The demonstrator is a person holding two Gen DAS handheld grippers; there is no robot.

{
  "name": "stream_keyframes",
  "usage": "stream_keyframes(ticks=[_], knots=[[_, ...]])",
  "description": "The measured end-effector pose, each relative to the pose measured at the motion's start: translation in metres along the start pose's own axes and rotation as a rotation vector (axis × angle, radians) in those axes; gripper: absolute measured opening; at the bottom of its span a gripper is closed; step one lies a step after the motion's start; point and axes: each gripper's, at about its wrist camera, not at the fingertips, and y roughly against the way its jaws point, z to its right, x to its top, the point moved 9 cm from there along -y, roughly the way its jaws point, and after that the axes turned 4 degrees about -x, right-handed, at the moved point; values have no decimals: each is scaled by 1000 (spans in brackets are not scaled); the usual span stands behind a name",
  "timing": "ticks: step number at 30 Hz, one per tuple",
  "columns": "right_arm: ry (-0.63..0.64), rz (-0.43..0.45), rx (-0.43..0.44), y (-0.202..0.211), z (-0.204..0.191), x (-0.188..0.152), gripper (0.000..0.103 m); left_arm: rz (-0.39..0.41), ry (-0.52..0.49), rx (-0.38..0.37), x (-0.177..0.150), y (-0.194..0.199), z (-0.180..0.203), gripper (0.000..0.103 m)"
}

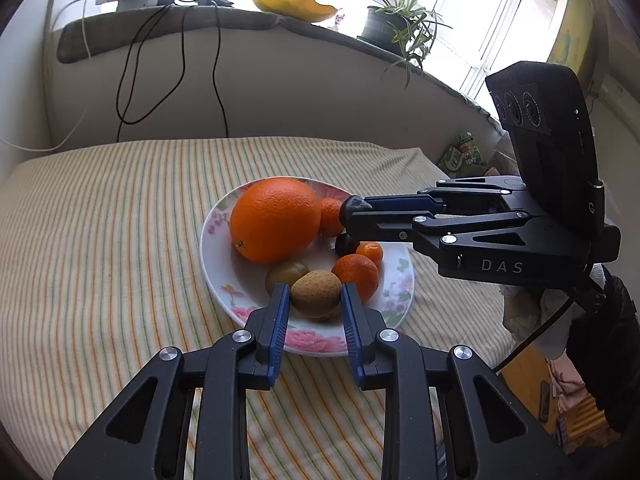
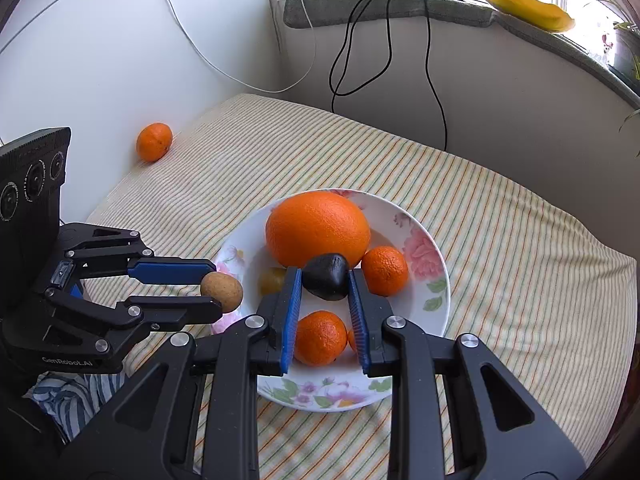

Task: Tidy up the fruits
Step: 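Open the left gripper to drop the kiwi while the right releases the dark plum, then move both grippers away from the plate toward the large orange by the wall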

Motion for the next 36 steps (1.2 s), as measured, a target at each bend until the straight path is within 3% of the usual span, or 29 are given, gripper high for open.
stream_keyframes(ticks=[28,30,32,35,36], knots=[[-23,-15,8,-7,6,-4,26,6,-42,58,1,-2,-2,25],[-26,-17,10,-7,7,-4,34,7,-43,59,1,-2,-2,26],[-27,-8,7,-5,8,-4,53,11,-45,60,1,0,-3,31],[-30,-1,10,-3,7,-3,54,12,-53,64,2,1,-3,35],[-29,-1,9,-3,7,-3,55,14,-56,69,2,1,-3,45]])
